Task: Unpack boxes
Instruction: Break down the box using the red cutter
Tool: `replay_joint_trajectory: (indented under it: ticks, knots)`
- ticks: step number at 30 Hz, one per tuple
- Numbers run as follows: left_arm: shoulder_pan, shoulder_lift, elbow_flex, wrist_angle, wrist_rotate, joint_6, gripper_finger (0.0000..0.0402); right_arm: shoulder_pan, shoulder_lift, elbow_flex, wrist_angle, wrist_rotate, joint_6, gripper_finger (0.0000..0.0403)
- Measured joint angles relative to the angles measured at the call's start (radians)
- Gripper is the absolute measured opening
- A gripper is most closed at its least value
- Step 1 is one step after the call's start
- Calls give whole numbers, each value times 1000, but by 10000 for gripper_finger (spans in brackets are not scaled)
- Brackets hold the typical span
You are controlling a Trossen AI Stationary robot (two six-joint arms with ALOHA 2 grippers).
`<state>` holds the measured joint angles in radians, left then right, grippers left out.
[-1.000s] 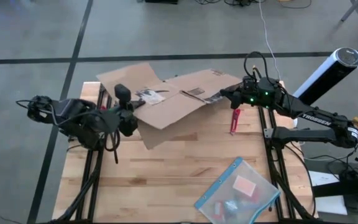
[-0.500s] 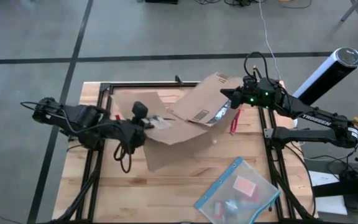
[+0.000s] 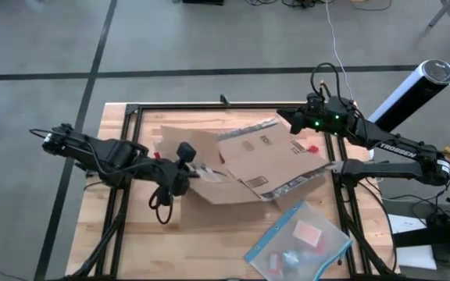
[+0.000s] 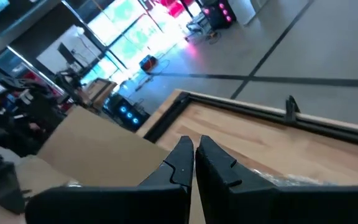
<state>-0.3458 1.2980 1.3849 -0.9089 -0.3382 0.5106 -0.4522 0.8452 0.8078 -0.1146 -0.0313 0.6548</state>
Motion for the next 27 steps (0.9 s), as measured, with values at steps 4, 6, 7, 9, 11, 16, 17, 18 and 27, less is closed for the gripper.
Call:
replay_joint_trajectory:
  ticks: [4, 6, 7, 9, 11, 16, 17, 18, 27]
  knots:
    - [0, 0, -36, 0, 17, -27, 0, 0, 1, 0, -7, -20, 0, 0]
    - [0, 0, -53, 1, 18, -38, 0, 0, 9, 0, -8, -49, 0, 0]
    - [0, -1, -62, 1, 18, -44, 0, 0, 13, 0, -10, -68, 0, 0]
    - [0, -3, -80, 1, 20, -59, 0, 3, 23, 0, -13, -88, 0, 0]
    - [0, -6, -98, 2, 36, -81, 0, 3, 36, 0, -15, -101, 0, 0]
    - [-9, -10, -165, 11, 80, -145, 0, 3, 62, 0, -37, -108, 0, 0]
    - [-13, -13, -182, 2, 95, -159, 0, 3, 68, 0, -40, -109, 2, 0]
    - [-16, -15, -197, 0, 97, -171, 0, 3, 74, 0, -40, -115, 7, 0]
    - [-21, -71, -335, 17, 126, -277, 0, 15, 166, 0, -45, -171, 8, 0]
